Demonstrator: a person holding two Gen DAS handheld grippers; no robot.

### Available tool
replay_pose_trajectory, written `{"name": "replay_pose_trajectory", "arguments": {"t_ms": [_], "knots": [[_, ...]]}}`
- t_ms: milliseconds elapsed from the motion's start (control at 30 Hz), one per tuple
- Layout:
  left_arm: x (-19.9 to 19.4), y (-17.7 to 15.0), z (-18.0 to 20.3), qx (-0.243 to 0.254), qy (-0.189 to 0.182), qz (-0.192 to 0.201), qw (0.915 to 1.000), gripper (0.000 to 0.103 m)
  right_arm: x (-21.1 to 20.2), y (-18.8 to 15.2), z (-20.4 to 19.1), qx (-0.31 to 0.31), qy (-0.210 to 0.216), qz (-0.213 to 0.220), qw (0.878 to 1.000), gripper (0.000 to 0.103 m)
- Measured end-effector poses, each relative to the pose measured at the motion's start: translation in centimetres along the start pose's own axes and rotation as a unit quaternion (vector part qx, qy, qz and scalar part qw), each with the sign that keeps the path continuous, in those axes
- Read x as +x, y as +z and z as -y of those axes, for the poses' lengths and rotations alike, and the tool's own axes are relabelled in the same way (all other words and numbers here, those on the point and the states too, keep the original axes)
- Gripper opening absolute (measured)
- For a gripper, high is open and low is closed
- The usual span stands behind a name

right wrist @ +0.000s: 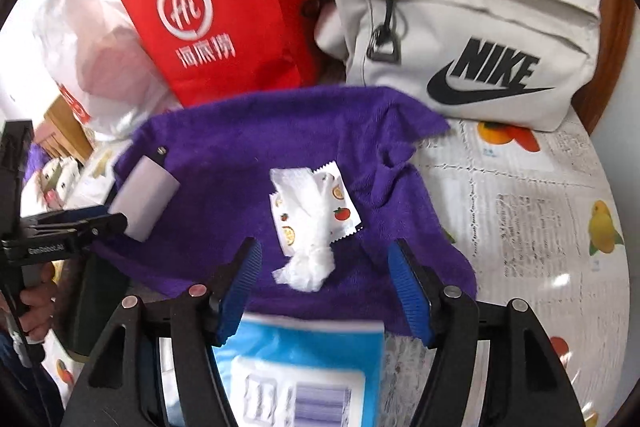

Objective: Organize soft objects
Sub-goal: 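Open the right tool to lay the white cloth on the towel, then open the left tool to drop the white sponge block on the towel, then grasp the green packet in the pile with the right tool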

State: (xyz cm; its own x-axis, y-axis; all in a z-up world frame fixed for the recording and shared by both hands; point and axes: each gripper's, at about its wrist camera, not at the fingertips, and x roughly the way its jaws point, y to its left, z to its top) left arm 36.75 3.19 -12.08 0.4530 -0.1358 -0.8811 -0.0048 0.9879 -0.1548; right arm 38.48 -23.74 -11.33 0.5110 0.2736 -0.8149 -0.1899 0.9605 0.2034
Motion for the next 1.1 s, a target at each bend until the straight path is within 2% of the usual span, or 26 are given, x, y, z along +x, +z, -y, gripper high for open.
{"name": "replay_pose_trajectory", "arguments": {"t_ms": [133, 300, 467, 667, 867, 1100], "knots": [[-2.5, -1.2, -0.4, 0.000, -0.006, 0.026, 0.9996, 0.073, -2.9, -1.1, 0.0, 0.004, 0.003, 0.029, 1.000, 0.066], [-5.3, -3.0, -0.6, -0.002, -0.019, 0.029, 0.9994, 0.073, -6.6, -3.7, -1.1, 0.003, 0.016, 0.056, 0.998, 0.066], [-7.9, -5.7, -0.7, -0.006, -0.018, 0.035, 0.9992, 0.073, -9.4, -7.5, -2.8, 0.000, 0.057, 0.047, 0.997, 0.066], [-10.2, -9.1, -0.8, -0.011, -0.020, 0.045, 0.9987, 0.073, -12.3, -12.5, -6.4, -0.059, 0.081, 0.047, 0.994, 0.064], [-11.0, -12.4, -1.0, -0.014, -0.029, 0.047, 0.9984, 0.073, -12.4, -16.3, -8.7, -0.097, 0.109, 0.029, 0.989, 0.060], [-10.5, -15.5, -2.2, -0.022, -0.027, 0.041, 0.9985, 0.073, -10.7, -18.6, -10.6, -0.151, 0.080, 0.006, 0.985, 0.048]]}}
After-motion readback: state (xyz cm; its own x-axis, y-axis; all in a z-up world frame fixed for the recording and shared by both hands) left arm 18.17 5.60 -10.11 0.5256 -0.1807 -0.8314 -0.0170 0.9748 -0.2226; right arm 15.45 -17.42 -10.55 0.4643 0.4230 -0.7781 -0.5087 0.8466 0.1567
